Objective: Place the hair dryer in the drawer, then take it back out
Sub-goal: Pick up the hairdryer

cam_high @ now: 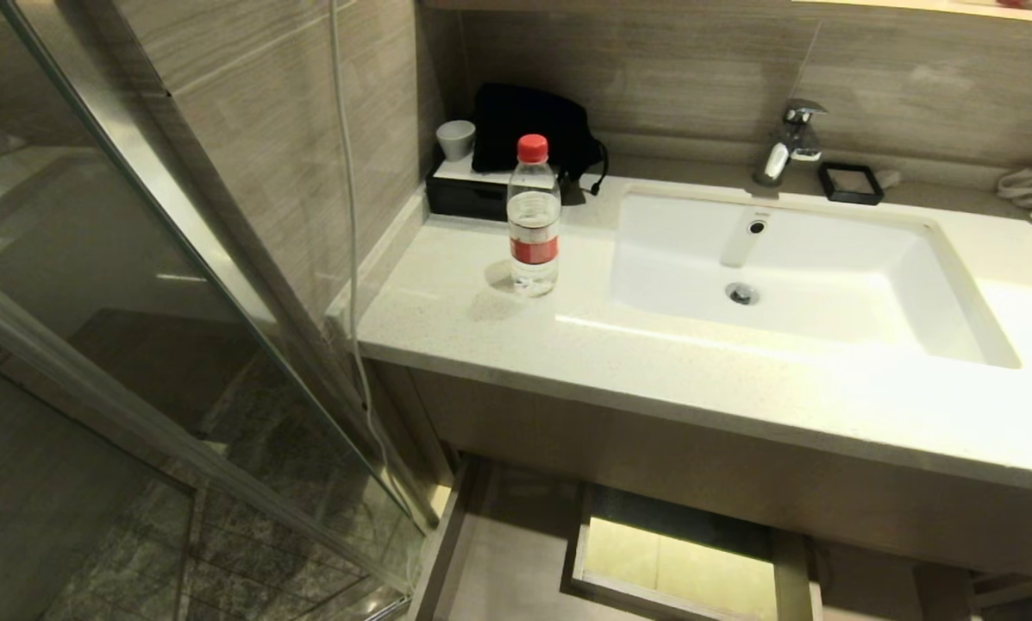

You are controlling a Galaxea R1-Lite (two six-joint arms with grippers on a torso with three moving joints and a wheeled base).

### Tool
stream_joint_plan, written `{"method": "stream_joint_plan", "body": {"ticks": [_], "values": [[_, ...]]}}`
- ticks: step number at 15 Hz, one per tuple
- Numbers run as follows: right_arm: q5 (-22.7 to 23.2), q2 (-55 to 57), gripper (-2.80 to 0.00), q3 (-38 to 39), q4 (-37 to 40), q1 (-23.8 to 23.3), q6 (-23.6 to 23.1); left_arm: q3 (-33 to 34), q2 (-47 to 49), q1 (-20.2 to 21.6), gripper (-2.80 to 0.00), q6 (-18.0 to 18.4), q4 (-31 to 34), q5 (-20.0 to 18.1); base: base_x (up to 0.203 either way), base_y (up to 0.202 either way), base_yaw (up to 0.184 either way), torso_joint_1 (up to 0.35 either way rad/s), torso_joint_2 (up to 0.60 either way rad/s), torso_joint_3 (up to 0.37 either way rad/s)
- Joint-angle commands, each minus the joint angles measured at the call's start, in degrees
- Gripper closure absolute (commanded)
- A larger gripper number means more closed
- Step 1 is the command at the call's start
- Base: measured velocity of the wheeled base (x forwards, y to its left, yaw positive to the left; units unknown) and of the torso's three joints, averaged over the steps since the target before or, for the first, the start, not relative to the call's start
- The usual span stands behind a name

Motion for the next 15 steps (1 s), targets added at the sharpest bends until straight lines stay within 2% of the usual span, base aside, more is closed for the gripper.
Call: {"method": "stream_joint_plan", "body": {"ticks": [1,15], "values": [[0.0,0.1,0.0,0.0,0.0,0.0,0.0,0.0,0.0,0.0,0.0,0.0,0.0,0.0,0.0,0.0,0.0,0.0,0.0,0.0],[0.0,0.1,0.0,0.0,0.0,0.0,0.0,0.0,0.0,0.0,0.0,0.0,0.0,0.0,0.003,0.0,-0.002,0.0,0.0,0.001]]}}
